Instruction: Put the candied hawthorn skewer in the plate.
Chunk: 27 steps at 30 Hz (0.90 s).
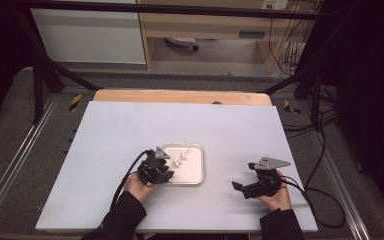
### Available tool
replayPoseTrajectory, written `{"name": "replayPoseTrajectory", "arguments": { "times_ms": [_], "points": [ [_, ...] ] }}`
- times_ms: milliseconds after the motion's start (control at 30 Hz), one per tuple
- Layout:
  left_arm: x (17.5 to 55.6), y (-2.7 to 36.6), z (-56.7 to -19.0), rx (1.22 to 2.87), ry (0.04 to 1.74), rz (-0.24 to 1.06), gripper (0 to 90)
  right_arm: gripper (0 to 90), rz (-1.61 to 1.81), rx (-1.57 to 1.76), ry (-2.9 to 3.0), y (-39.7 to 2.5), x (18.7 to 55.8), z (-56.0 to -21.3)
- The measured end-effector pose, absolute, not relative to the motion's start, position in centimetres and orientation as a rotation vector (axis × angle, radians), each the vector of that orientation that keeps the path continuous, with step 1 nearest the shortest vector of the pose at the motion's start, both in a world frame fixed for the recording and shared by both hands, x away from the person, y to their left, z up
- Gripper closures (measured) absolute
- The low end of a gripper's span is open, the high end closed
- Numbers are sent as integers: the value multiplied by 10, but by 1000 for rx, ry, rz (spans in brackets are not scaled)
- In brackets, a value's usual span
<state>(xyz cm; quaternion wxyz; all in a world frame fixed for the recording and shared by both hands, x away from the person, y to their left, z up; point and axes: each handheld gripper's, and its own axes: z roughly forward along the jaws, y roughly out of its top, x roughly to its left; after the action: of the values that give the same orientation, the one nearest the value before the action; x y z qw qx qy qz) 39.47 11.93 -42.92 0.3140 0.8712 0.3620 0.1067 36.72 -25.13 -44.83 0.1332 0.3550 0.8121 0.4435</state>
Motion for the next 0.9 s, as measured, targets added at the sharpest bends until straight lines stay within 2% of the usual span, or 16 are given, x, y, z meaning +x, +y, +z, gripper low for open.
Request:
{"name": "replayPoseTrajectory", "arguments": {
  "times_ms": [233, 400, 600, 667, 900],
  "points": [
    [393, 129, -419, 2261, 951, 292, 391, 5, 1285, 1039, 2355, -252, 367, -448],
    [391, 140, -414, 2231, 951, 273, 277, 4, 1285, 1039, 2355, -252, 367, -448],
    [386, 158, -412, 2175, 954, 269, 221, 4, 1285, 1047, 2355, -252, 367, -448],
    [381, 167, -414, 2150, 963, 294, 175, 4, 1287, 1056, 2359, -252, 367, -447],
    [370, 197, -423, 2097, 990, 288, 127, 4, 1270, 1064, 2367, -252, 367, -448]
  ]
}}
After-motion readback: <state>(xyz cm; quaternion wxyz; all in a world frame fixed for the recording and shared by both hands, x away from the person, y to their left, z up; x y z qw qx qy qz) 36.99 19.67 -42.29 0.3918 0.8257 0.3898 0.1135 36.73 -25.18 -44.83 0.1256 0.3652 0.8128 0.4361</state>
